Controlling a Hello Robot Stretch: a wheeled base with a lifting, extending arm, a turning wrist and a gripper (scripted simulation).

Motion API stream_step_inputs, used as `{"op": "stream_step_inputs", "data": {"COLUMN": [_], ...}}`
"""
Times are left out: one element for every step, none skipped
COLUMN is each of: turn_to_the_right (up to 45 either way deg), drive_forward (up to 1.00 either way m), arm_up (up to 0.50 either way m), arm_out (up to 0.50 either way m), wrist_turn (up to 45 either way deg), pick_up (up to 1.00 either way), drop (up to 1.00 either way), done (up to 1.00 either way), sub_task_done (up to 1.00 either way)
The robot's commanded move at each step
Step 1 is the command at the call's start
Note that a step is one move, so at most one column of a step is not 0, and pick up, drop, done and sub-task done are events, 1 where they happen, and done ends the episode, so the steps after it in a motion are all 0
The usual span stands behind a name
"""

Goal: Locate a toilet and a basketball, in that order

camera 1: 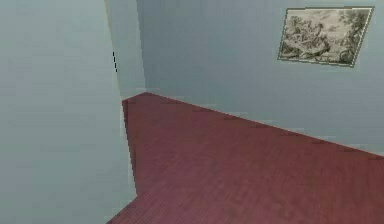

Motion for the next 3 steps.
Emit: {"op": "stream_step_inputs", "data": {"turn_to_the_right": [6.0,0.0,6.0], "drive_forward": [0.0,1.0,0.0], "arm_up": [0.0,0.0,0.0], "arm_out": [0.0,0.0,0.0], "wrist_turn": [0.0,0.0,0.0], "pick_up": [0.0,0.0,0.0], "drop": [0.0,0.0,0.0], "done": [0.0,0.0,0.0], "sub_task_done": [0.0,0.0,0.0]}}
